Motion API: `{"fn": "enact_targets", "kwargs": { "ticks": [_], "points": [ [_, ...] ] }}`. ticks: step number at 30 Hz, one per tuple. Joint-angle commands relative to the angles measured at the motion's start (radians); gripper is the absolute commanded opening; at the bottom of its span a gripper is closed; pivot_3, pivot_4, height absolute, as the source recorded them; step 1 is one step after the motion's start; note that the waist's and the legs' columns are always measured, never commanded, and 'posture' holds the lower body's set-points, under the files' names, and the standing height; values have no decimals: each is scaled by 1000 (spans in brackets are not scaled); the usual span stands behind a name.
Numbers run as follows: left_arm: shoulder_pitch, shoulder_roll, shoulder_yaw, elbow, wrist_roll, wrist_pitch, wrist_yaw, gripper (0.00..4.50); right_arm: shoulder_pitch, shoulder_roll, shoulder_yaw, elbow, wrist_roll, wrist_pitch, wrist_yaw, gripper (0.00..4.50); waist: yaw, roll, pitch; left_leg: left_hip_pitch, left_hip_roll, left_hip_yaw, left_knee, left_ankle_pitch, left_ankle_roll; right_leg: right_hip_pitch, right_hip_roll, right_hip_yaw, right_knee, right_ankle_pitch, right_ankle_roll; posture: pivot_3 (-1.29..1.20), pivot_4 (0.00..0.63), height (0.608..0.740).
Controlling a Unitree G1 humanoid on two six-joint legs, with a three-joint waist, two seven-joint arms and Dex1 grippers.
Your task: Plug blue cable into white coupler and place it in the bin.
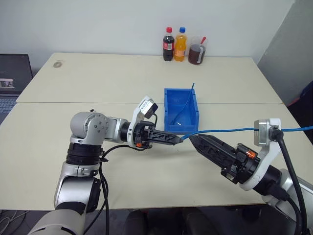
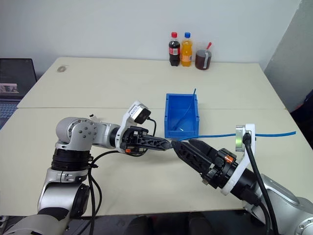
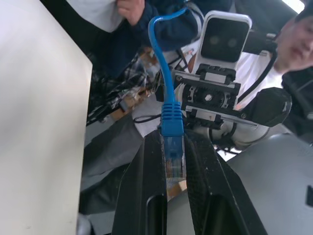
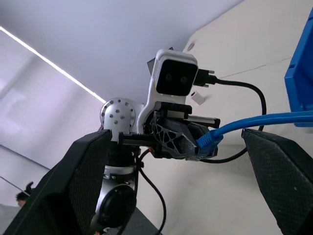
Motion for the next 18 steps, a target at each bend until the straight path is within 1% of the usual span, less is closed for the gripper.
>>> {"fn": "enact_targets", "kwargs": {
  "ticks": [1,8,14,18],
  "points": [
    [13,-11,36,-5,-147,8,104,231,-12,-2,27,-5,33,-46,5,4500,5,0,0,0,0,0,0,0,0,0,0,0,0,0,0,0,150,740],
    [50,-2,46,5,-375,8,285,231,-8,8,85,5,18,-33,8,4500,22,0,0,0,0,-1,1,0,0,1,-2,-1,0,0,0,0,150,740],
    [67,13,38,10,-518,8,404,231,-25,30,120,16,9,-42,1,4500,23,0,0,-1,-1,-2,1,0,0,1,-2,-3,0,0,0,0,150,740],
    [73,23,33,12,-587,8,459,231,-35,47,134,29,-2,-44,-7,3850,23,0,0,-1,-1,-3,1,0,0,1,-2,-4,0,0,0,0,150,740]
  ]
}}
